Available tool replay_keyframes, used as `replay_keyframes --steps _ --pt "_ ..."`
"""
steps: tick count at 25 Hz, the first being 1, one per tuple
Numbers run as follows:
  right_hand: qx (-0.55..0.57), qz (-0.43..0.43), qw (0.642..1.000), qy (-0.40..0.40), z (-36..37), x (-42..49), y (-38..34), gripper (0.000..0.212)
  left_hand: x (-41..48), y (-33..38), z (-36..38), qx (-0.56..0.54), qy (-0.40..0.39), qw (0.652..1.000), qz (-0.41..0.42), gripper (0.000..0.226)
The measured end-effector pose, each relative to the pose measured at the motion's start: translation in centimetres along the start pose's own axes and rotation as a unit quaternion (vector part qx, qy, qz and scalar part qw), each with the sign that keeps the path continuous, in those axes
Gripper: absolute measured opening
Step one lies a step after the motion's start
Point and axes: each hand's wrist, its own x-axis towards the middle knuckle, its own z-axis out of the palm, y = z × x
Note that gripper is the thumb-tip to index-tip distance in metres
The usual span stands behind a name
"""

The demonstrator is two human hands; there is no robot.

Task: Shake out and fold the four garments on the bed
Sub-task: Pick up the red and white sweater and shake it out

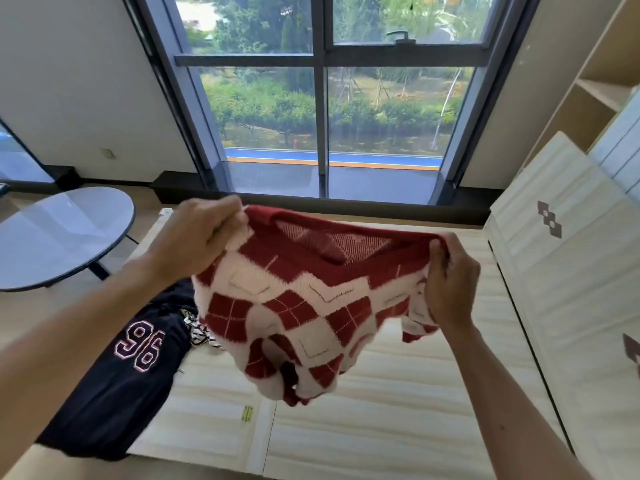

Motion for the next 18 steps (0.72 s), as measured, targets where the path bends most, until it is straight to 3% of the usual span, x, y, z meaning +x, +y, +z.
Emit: replay_keyframes --steps 5,10,14,18 --pt "-0.014 -0.008 0.999 0.038 -4.3 -3.5 -0.6 0.018 -6.1 2.0 4.0 -0.02 0.014 0.999 -0.032 0.052" --pt "-0.026 0.019 0.999 -0.042 -4.0 -5.0 2.8 0.021 -8.1 1.0 9.1 -0.026 0.005 0.997 -0.07 0.054" --pt "-0.098 0.062 0.984 -0.136 -0.1 -3.2 10.6 0.022 -5.6 -3.8 18.0 -0.017 -0.072 0.996 -0.059 0.05" --pt "-0.184 0.115 0.955 -0.202 9.9 1.3 24.1 0.026 0.6 -12.9 33.2 0.048 -0.139 0.988 -0.046 0.04"
